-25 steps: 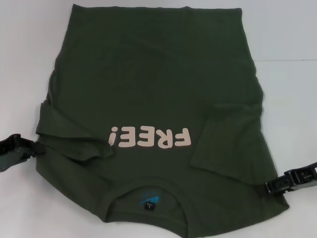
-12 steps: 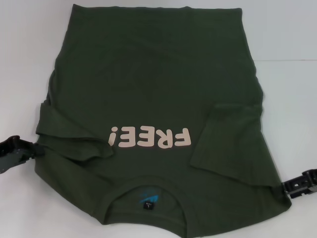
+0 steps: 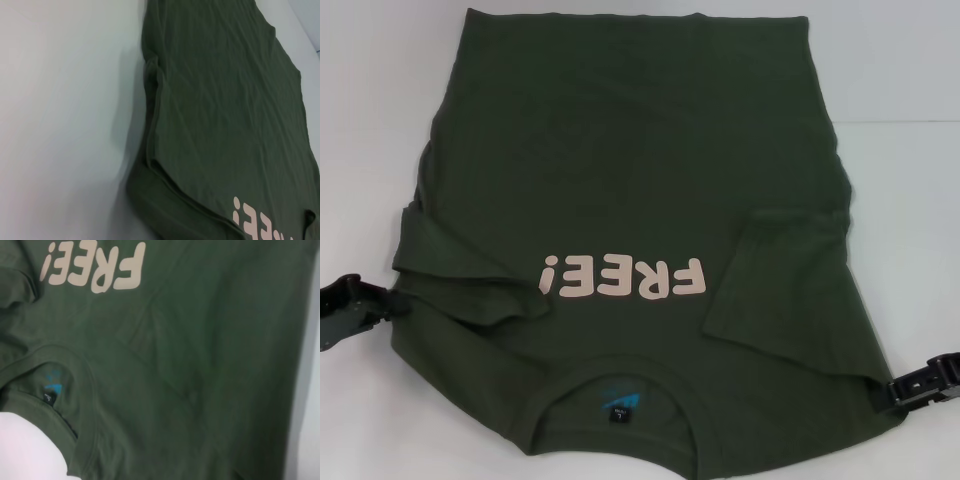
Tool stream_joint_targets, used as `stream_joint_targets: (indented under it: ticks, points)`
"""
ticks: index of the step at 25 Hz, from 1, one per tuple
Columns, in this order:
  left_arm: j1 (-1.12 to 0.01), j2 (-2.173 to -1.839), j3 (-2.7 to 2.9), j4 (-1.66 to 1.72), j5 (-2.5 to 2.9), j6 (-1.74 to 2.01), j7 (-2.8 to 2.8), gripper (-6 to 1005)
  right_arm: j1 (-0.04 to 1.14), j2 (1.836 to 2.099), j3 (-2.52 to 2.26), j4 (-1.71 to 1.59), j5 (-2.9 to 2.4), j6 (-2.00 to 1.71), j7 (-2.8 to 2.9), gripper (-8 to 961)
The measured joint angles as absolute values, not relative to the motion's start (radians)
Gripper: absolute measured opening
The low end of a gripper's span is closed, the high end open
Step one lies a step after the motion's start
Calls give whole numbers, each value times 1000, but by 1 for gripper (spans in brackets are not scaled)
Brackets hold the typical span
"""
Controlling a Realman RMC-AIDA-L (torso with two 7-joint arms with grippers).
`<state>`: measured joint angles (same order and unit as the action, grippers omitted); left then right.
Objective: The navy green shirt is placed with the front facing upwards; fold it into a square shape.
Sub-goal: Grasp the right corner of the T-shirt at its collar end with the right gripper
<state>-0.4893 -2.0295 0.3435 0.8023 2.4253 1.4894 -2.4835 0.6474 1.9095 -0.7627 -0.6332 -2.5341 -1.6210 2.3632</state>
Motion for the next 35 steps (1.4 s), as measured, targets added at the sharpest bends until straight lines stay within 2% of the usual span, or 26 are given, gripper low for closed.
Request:
stream_joint_targets:
  ticks: [35]
  points:
    - [-494, -2028, 342, 802, 2424, 1486, -2484, 36, 717, 1965, -786, -615, -2540, -1550, 2386, 733]
